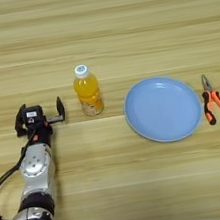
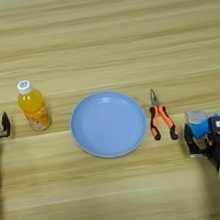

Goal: Move the objects on the table

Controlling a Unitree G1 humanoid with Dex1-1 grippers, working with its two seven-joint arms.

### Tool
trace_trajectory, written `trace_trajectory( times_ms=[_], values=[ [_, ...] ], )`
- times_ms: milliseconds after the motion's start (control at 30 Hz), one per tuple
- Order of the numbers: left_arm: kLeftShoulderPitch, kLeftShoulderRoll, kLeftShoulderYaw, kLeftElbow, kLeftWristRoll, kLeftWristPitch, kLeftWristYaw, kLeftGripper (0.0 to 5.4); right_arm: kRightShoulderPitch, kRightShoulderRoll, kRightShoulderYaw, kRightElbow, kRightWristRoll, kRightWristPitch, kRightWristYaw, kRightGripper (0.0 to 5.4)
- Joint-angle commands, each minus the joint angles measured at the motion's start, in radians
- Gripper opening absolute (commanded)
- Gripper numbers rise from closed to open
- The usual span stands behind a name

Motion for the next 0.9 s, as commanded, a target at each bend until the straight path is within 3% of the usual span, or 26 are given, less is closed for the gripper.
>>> trace_trajectory(
  times_ms=[33, 700, 900],
  values=[
    [-0.010, 0.003, 0.000, 0.009, 0.005, -0.003, -0.002, 5.40, -0.007, -0.017, 0.003, 0.032, -0.003, -0.007, -0.001, 4.60],
    [-0.010, 0.005, 0.001, 0.006, 0.006, -0.003, -0.001, 5.40, -0.064, -0.046, 0.017, 0.186, -0.006, -0.036, 0.002, 4.59],
    [-0.012, 0.005, 0.001, 0.007, 0.006, -0.002, -0.001, 5.40, -0.074, -0.044, 0.012, 0.196, -0.004, -0.052, -0.005, 5.37]
  ],
)
